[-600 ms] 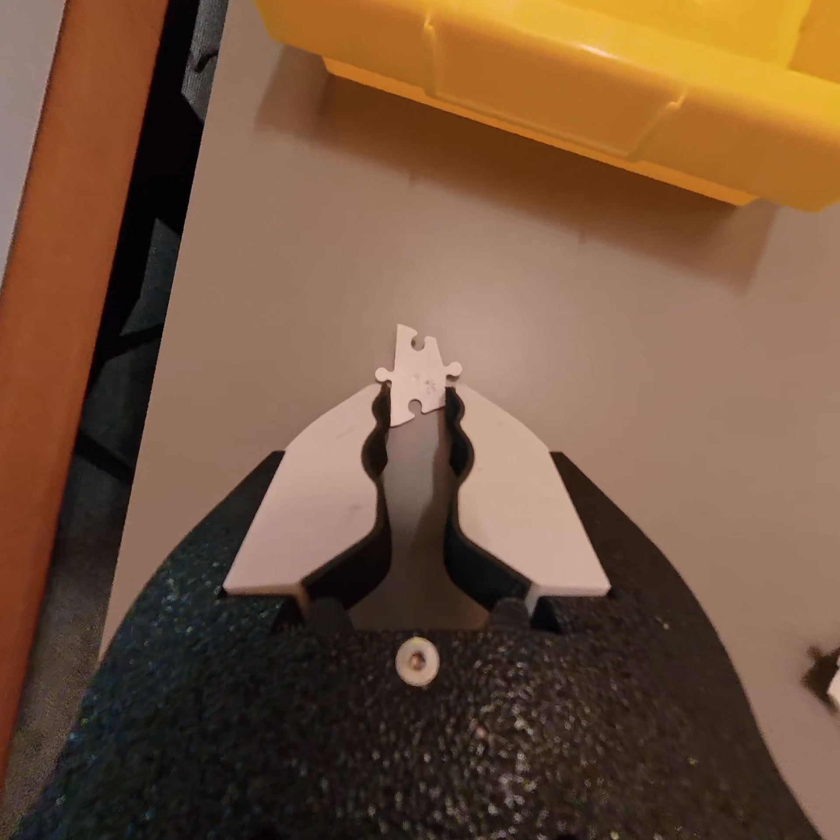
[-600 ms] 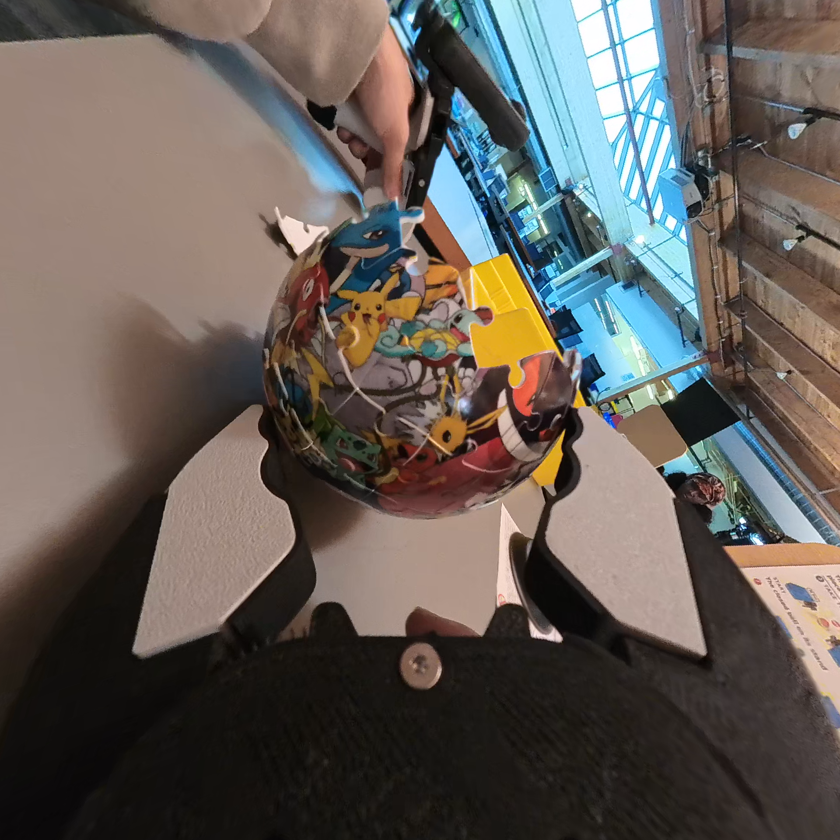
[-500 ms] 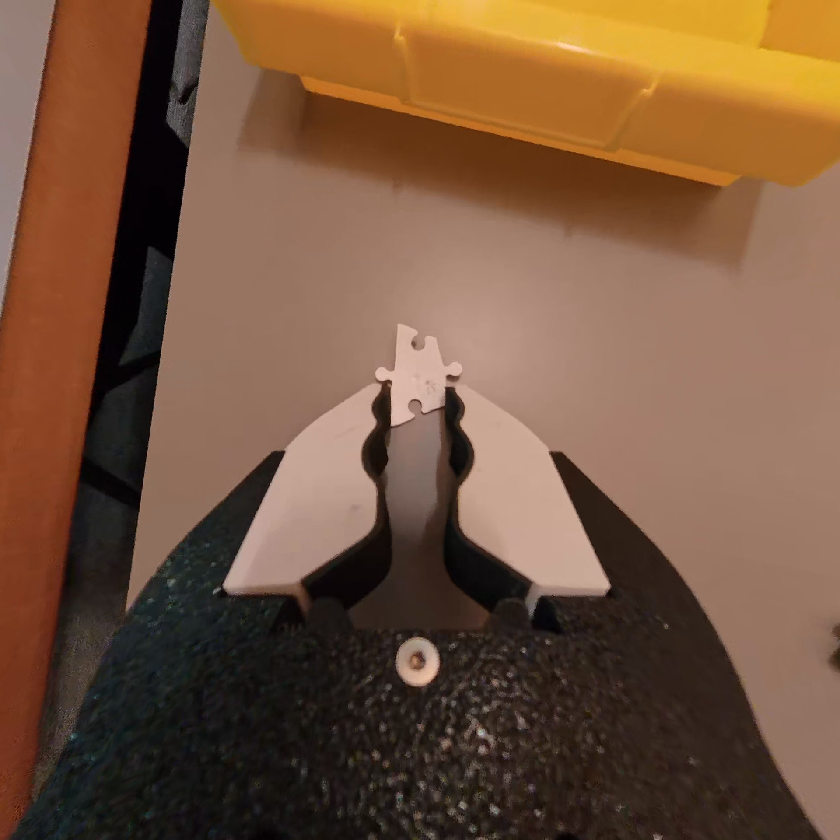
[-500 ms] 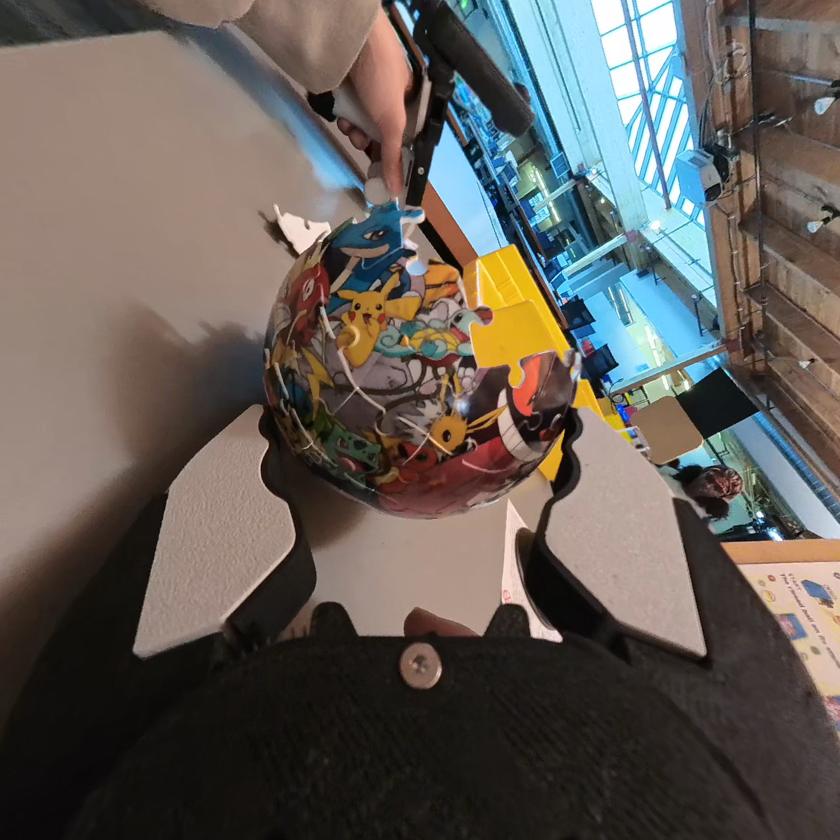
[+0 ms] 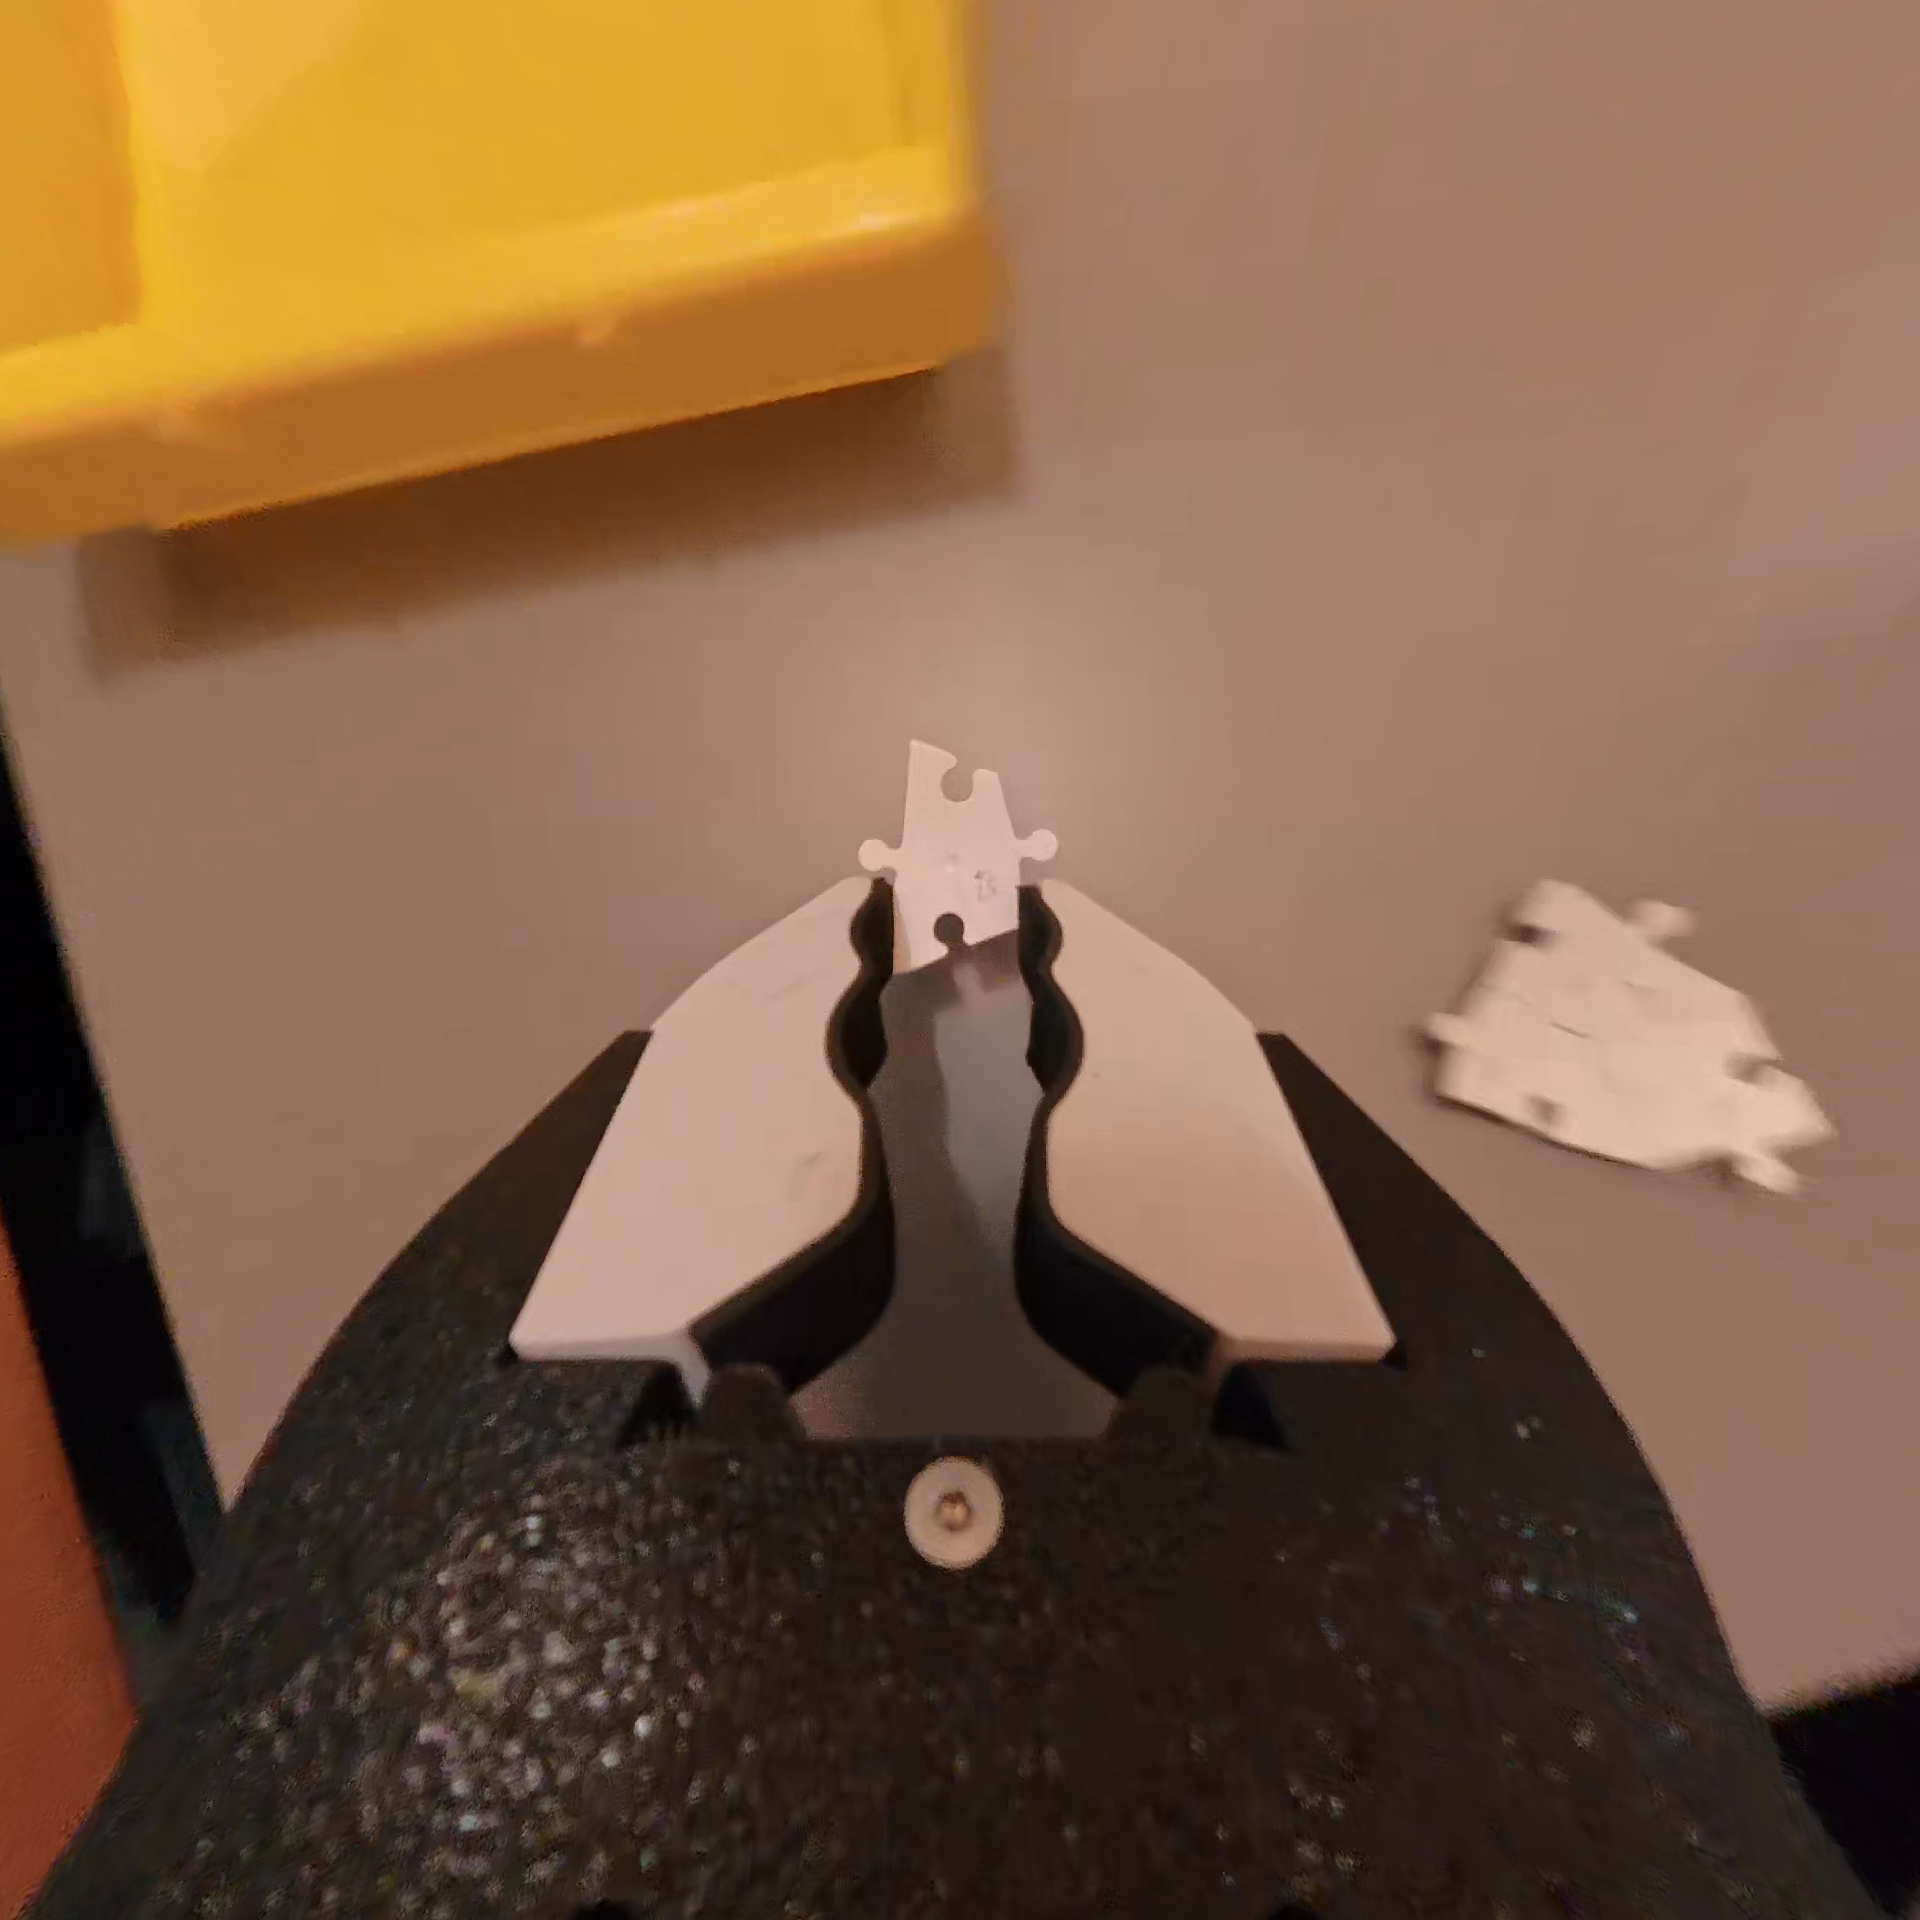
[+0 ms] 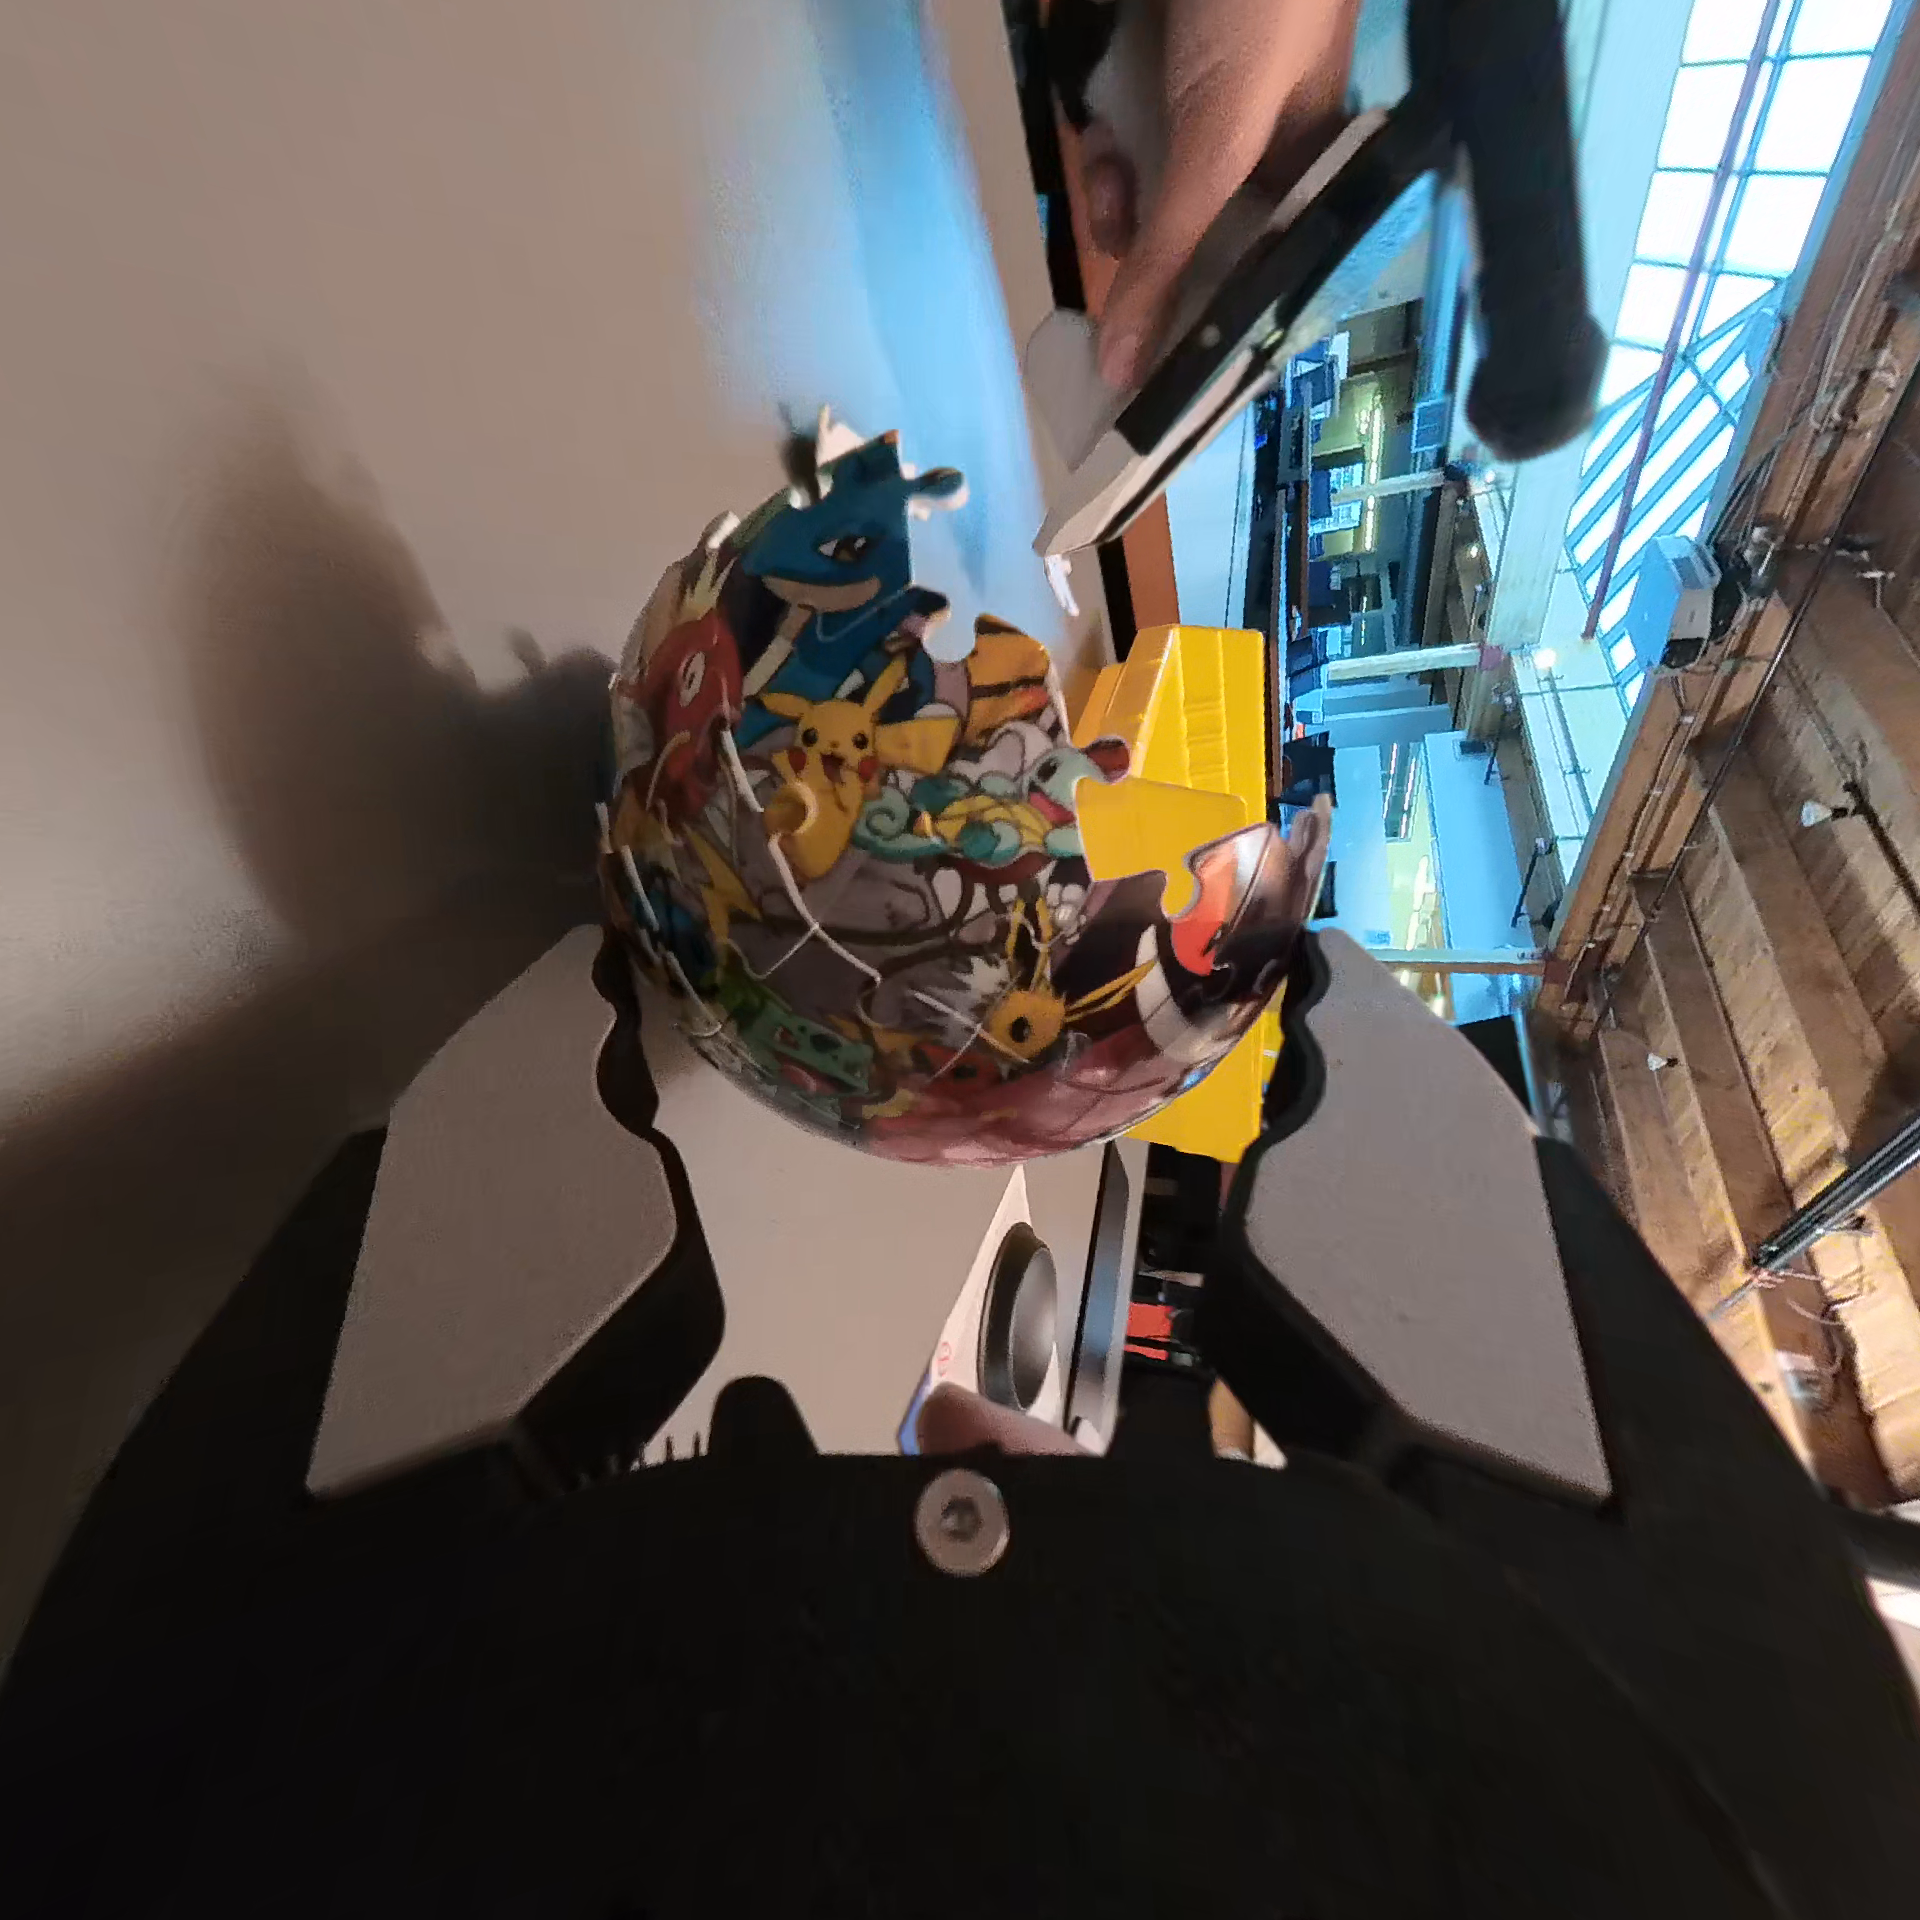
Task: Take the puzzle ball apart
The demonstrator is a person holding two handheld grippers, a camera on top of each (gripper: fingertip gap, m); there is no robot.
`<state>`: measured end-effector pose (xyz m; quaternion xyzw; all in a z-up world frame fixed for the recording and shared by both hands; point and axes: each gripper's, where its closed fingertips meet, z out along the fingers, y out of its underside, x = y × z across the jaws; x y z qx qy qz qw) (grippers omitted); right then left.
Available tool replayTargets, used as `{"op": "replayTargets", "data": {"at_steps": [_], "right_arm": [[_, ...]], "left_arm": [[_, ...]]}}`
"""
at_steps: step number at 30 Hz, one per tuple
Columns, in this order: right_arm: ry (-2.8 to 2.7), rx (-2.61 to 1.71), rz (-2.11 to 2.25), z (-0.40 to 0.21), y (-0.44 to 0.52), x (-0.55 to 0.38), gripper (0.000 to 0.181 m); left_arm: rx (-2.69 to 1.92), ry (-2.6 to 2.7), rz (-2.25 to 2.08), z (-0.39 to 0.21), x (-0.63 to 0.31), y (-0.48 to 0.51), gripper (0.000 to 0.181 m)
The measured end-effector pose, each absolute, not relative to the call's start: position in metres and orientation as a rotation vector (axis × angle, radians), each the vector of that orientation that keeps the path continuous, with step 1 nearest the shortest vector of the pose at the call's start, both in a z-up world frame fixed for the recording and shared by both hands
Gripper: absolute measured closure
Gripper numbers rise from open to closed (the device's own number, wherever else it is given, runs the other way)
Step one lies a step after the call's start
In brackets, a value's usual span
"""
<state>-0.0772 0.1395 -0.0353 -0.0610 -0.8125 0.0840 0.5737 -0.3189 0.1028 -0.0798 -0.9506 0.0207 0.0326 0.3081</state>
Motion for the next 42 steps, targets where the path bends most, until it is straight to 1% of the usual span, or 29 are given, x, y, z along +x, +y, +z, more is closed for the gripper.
{"op": "replayTargets", "data": {"at_steps": [1,7,12,22,28,36,42], "right_arm": [[-1.909,-0.124,0.177,-0.035,0.139,-0.077,0.064],[-1.920,-0.050,0.104,-0.034,0.130,-0.077,0.064],[-1.949,-0.009,0.047,-0.032,0.124,-0.079,0.064],[-2.117,0.001,0.005,-0.031,0.121,-0.088,0.064],[-2.132,0.033,-0.103,-0.030,0.116,-0.098,0.065],[-2.097,0.136,-0.285,-0.028,0.100,-0.103,0.066],[-2.101,0.149,-0.299,-0.028,0.097,-0.103,0.066]], "left_arm": [[-2.521,0.141,0.058,-0.076,-0.299,0.102,0.159],[-2.543,0.625,0.053,-0.075,-0.190,0.093,0.159],[-2.577,0.734,0.031,-0.085,-0.148,0.087,0.159],[-2.516,0.634,0.033,-0.093,-0.134,0.086,0.159],[-2.515,0.645,0.077,-0.099,-0.137,0.075,0.159],[-2.596,0.358,0.078,-0.096,-0.130,0.049,0.158],[-2.586,0.233,0.097,-0.102,-0.135,0.046,0.158]]}}
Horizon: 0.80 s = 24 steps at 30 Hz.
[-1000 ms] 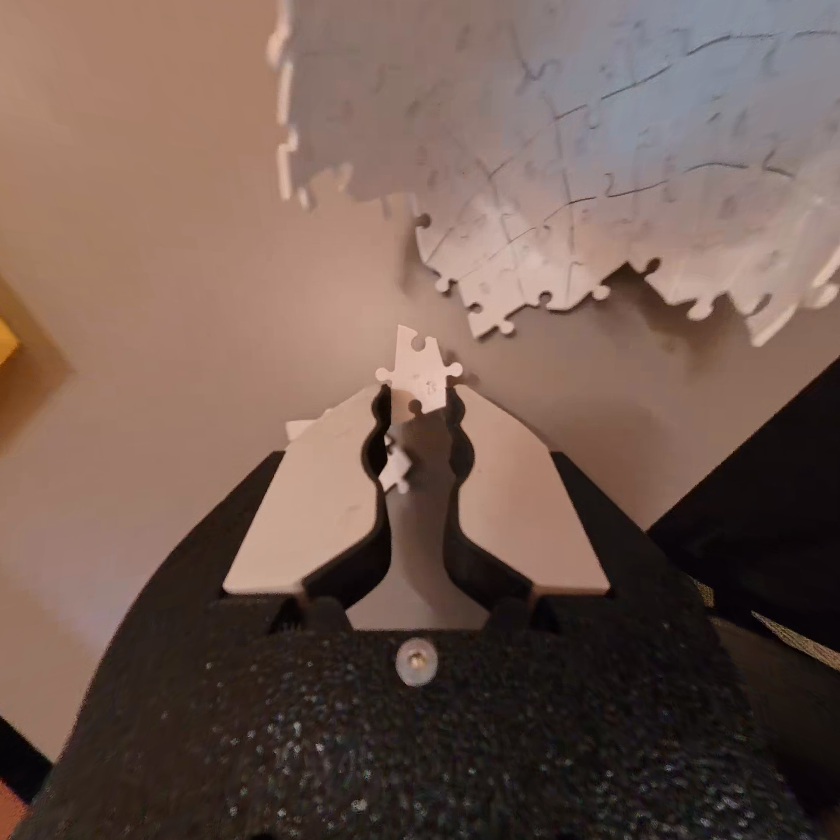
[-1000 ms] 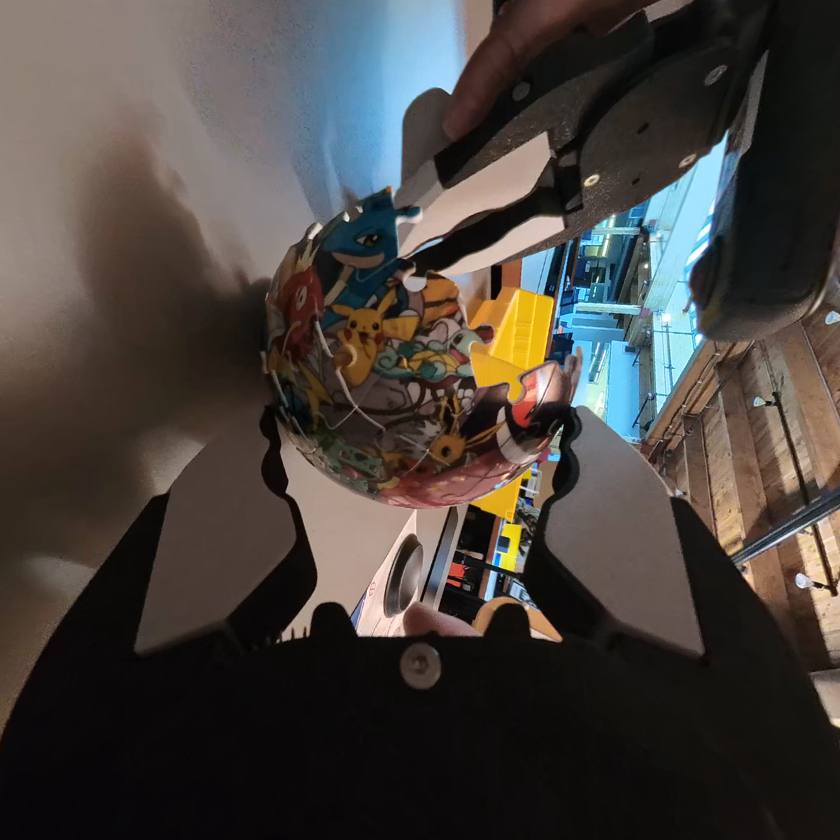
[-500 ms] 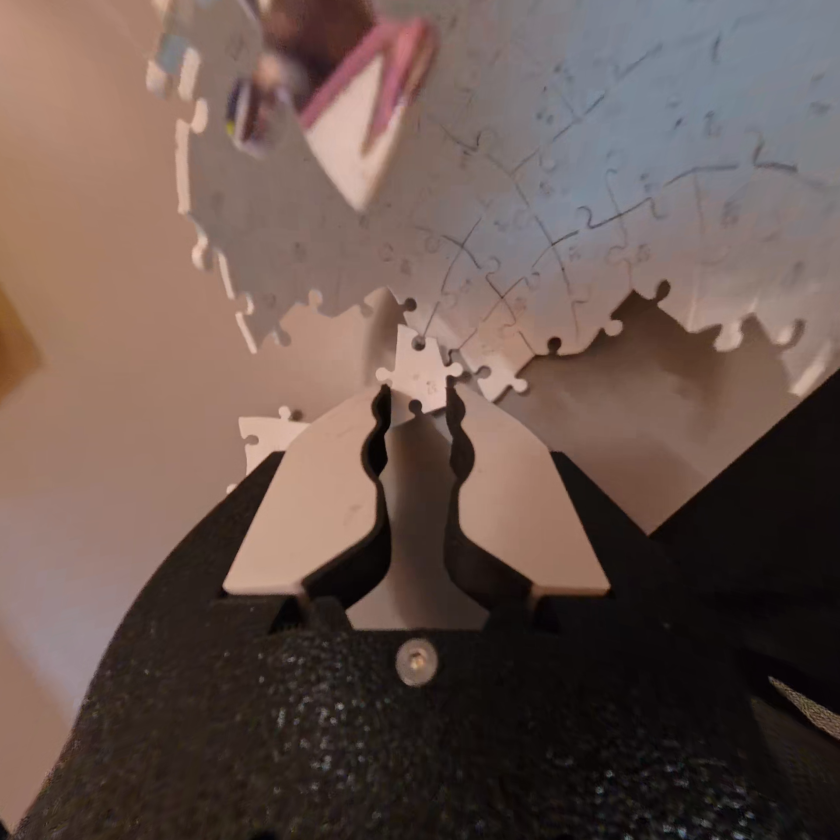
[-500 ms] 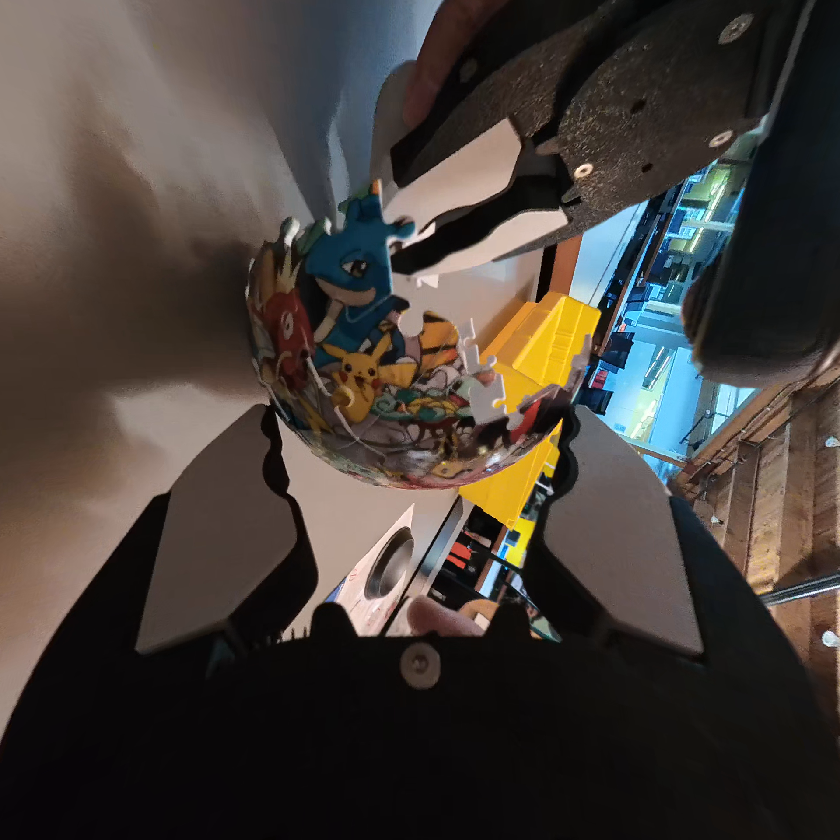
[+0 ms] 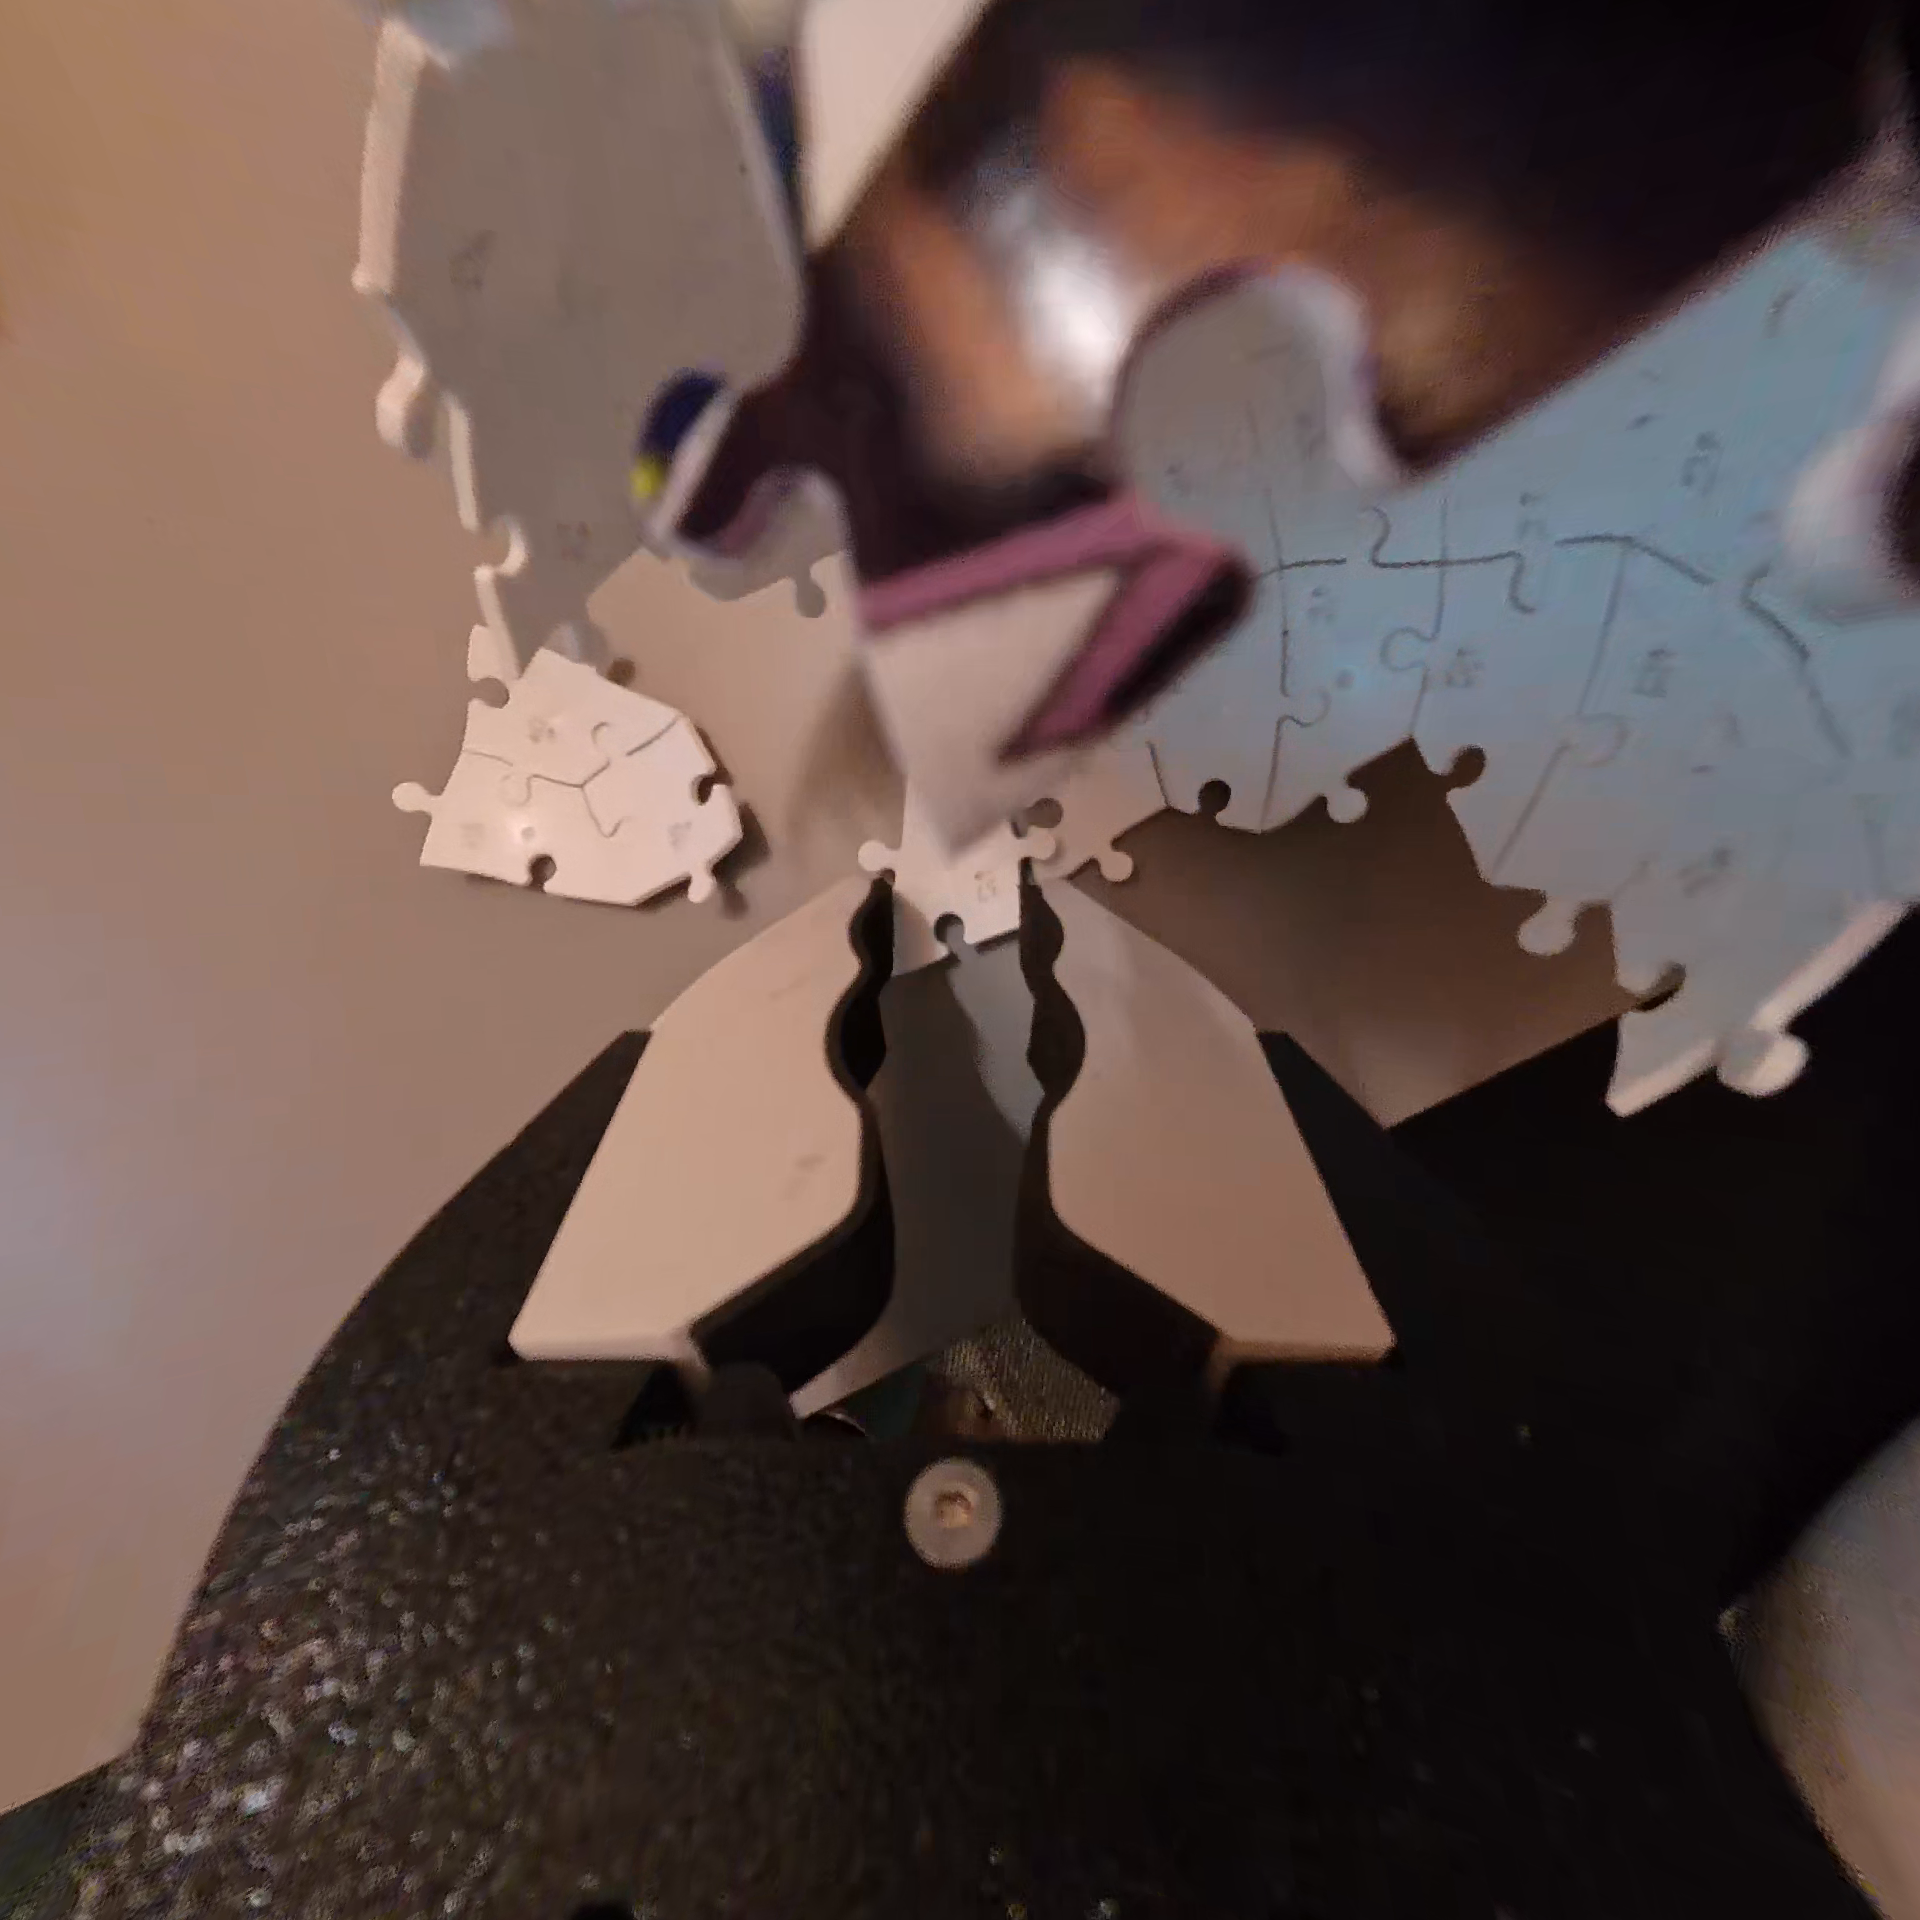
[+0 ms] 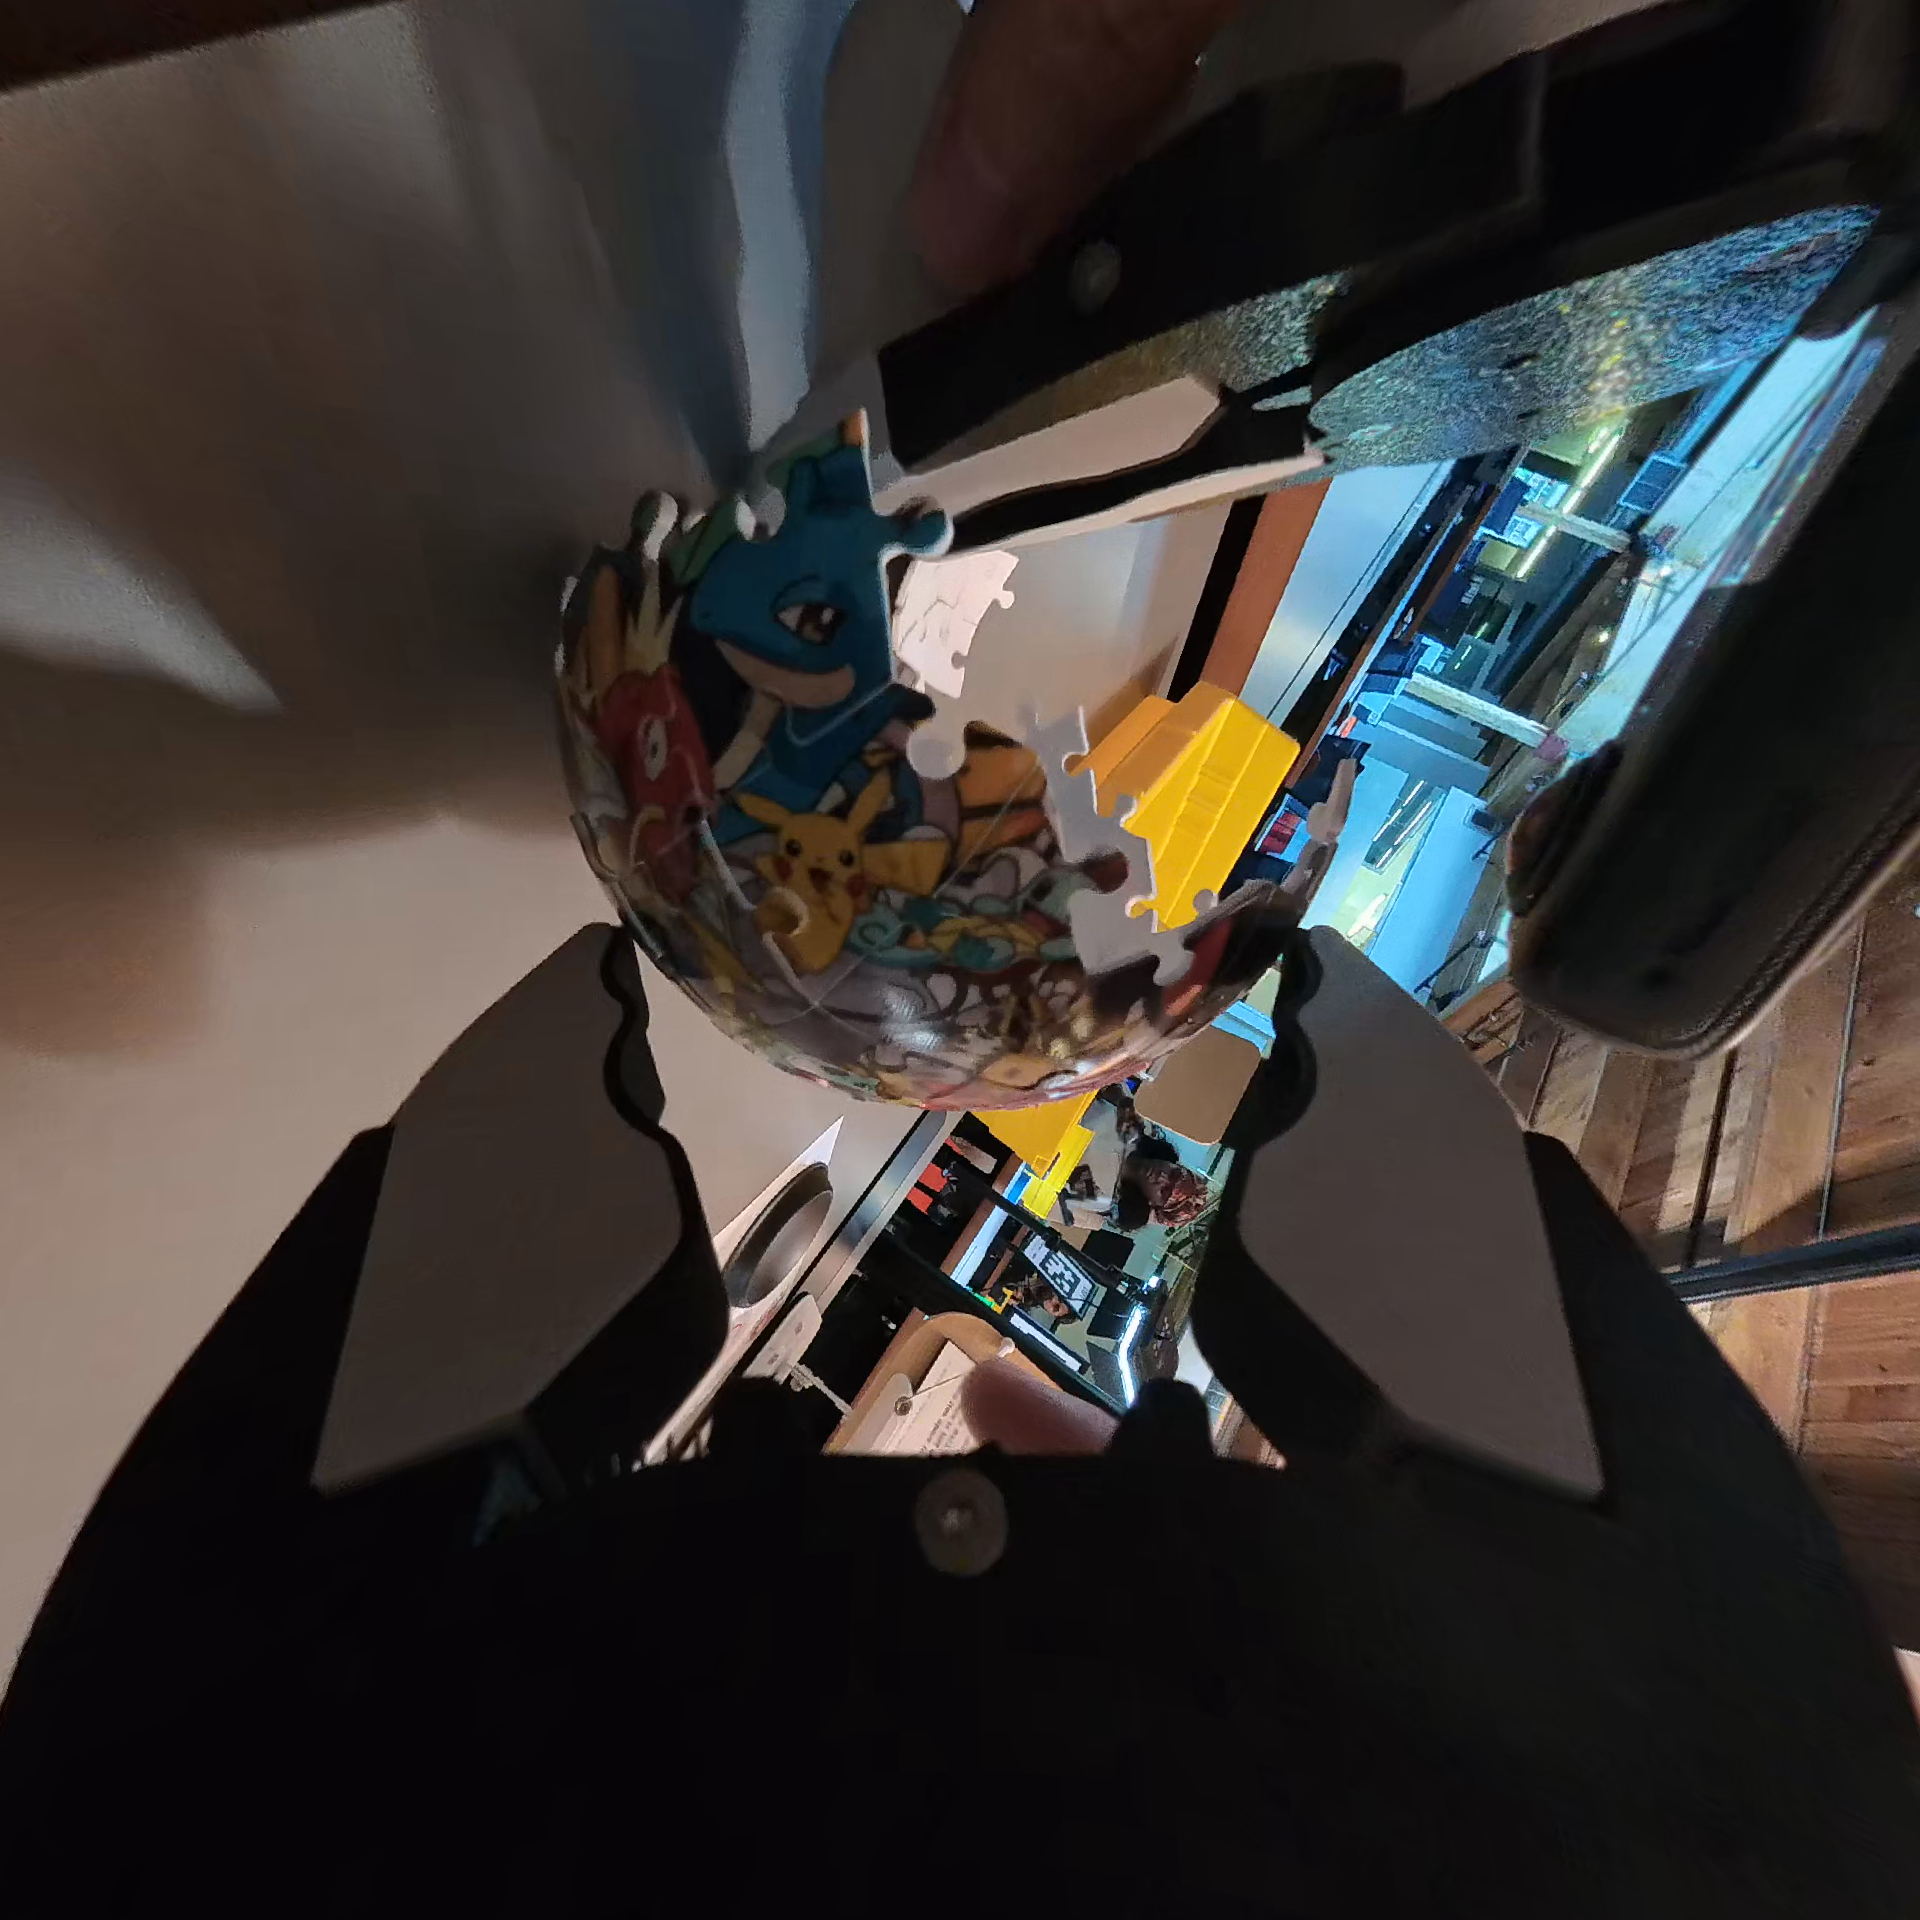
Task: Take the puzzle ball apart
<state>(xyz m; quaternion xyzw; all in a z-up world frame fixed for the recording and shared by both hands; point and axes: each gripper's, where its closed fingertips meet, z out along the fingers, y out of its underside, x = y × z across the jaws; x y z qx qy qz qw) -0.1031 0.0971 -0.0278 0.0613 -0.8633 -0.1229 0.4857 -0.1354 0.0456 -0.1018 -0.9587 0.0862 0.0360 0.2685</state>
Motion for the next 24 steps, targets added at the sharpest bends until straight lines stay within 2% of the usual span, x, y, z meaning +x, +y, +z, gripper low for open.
{"op": "replayTargets", "data": {"at_steps": [7,14,20,24], "right_arm": [[-2.117,0.141,-0.303,-0.027,0.097,-0.105,0.067],[-2.135,0.165,-0.352,-0.026,0.094,-0.108,0.067],[-2.140,0.174,-0.389,-0.025,0.092,-0.111,0.068],[-2.138,0.188,-0.414,-0.025,0.089,-0.110,0.068]], "left_arm": [[-2.584,0.211,0.059,-0.105,-0.134,0.044,0.158],[-2.497,0.112,-0.162,-0.103,-0.133,0.050,0.157],[-2.344,0.017,-0.247,-0.089,-0.143,0.052,0.137],[-2.210,-0.131,-0.218,-0.080,-0.162,0.053,0.137]]}}
